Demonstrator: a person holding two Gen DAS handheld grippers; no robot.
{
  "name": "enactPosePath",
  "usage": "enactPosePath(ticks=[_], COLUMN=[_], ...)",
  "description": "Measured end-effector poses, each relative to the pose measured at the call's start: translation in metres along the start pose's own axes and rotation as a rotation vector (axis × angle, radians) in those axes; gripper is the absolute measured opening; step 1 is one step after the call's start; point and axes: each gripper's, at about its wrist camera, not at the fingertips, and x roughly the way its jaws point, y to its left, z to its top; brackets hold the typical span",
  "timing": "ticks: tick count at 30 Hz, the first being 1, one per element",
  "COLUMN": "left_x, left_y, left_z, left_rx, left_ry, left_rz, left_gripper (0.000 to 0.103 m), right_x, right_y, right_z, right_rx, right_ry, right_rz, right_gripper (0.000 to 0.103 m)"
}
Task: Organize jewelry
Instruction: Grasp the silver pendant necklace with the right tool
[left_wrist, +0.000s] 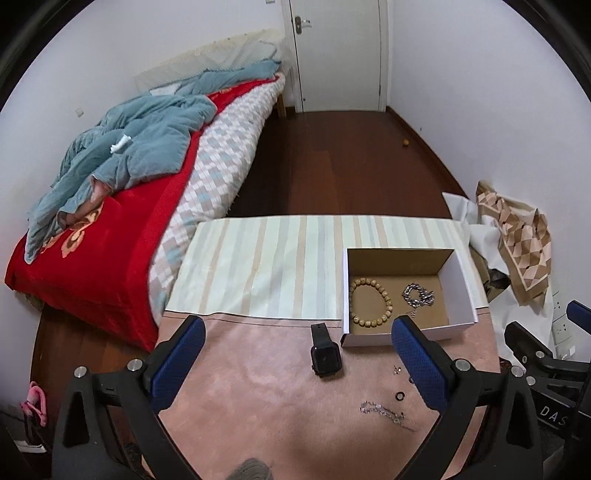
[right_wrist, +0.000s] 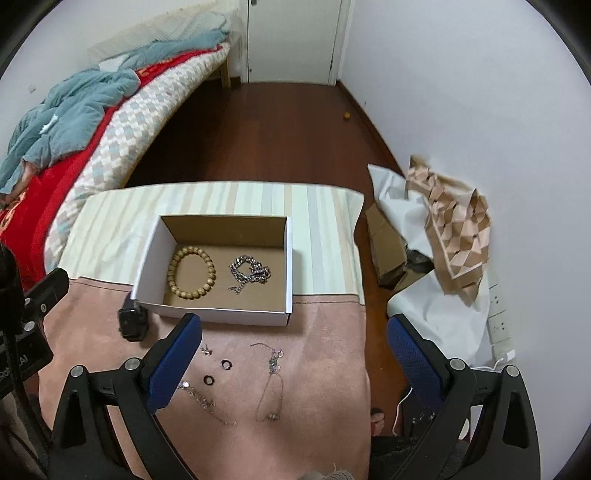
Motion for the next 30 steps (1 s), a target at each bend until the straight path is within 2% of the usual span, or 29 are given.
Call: enactPosePath(ticks=[8, 13, 18, 24, 26, 28, 30], left_x=[-0.042, -0.048, -0.024, 0.017, 0.031, 0.043, 0.058], left_y=[0.007, 0.015, 0.022, 0.024, 0.022, 0.020, 0.016], left_z=[-0.009, -0.017, -0.036, -0.071, -0.082, -0.091, -0.102], left_rx=[-0.015, -0.048, -0.070, -0.077, -0.069, -0.055, -0.028], left_ry=[-0.050, -0.066, -0.005, 0.096, 0.132, 0.164, 0.210], left_rz=[-0.033, 0.005, 0.040, 0.107, 0.123, 0.134, 0.148], left_gripper=[0.103, 0.103, 0.103, 0.103, 0.103, 0.103, 0.103], right_x=[-0.055, -0.070, -0.053, 0.002, 0.029, 0.053, 0.071], right_y=[0.003, 0.000, -0.017, -0.049, -0.054, -0.052, -0.045], right_z=[-0.008, -0.017, -0.034, -0.074, -0.093, -0.111, -0.124], right_rx=[0.012, 0.041, 0.116, 0.266, 0.297, 0.308, 0.297], right_ry=[-0.083, -0.092, -0.031, 0.104, 0.169, 0.213, 0.241], right_rz=[0.022, 0.054, 0.088, 0.148, 0.170, 0.183, 0.190], right_gripper=[0.101, 0.102, 0.102, 0.102, 0.098, 0.079, 0.067])
